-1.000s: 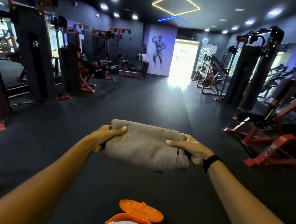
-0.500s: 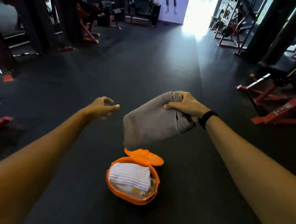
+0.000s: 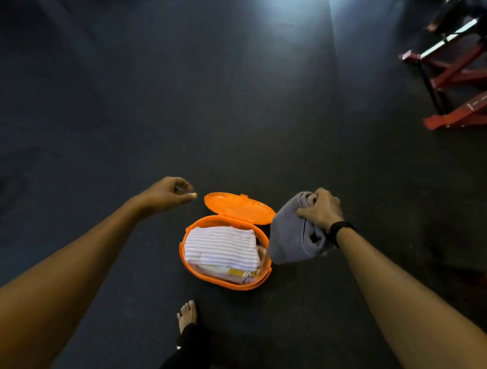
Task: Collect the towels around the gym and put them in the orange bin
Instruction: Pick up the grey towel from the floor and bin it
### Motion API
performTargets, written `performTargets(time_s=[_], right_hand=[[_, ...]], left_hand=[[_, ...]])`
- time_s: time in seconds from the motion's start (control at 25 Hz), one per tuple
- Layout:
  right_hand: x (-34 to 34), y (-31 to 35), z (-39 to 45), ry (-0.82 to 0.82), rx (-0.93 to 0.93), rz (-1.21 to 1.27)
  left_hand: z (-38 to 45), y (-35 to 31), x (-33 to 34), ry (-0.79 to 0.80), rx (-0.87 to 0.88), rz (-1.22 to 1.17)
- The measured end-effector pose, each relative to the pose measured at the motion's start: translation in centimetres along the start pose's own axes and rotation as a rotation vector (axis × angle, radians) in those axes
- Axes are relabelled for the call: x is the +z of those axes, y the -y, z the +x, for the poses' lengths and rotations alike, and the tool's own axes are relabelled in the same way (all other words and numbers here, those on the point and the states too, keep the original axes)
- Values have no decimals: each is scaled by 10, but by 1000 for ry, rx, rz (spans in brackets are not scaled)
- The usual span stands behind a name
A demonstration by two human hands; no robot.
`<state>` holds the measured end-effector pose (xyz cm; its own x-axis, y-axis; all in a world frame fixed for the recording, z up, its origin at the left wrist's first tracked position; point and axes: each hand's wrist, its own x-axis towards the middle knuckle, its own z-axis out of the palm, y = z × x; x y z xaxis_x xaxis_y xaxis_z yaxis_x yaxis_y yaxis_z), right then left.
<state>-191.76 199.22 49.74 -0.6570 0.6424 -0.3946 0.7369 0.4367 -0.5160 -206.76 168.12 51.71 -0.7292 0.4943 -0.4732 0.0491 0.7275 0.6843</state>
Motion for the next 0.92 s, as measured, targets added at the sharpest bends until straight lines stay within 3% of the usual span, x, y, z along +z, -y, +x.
performTargets(time_s=[0.2, 0.4, 0.52, 0.6, 0.68, 0.8, 0.92], right_hand=[[102, -21, 43, -35, 168, 75], [219, -62, 96, -15, 234, 417], [297, -120, 144, 109, 370, 427], [346, -169, 171, 271, 420, 226], [382, -211, 189, 352, 253, -96], [420, -247, 202, 310, -207, -342], [449, -264, 207, 296, -350, -391]], left_hand=[[101, 60, 3, 115, -56, 85], [202, 108, 55, 219, 2, 260], [268, 158, 126, 283, 124, 413], [311, 195, 187, 317, 231, 565], [346, 225, 245, 378, 363, 785], [390, 258, 315, 444, 556, 1006], [429, 280, 351, 465, 598, 1020]])
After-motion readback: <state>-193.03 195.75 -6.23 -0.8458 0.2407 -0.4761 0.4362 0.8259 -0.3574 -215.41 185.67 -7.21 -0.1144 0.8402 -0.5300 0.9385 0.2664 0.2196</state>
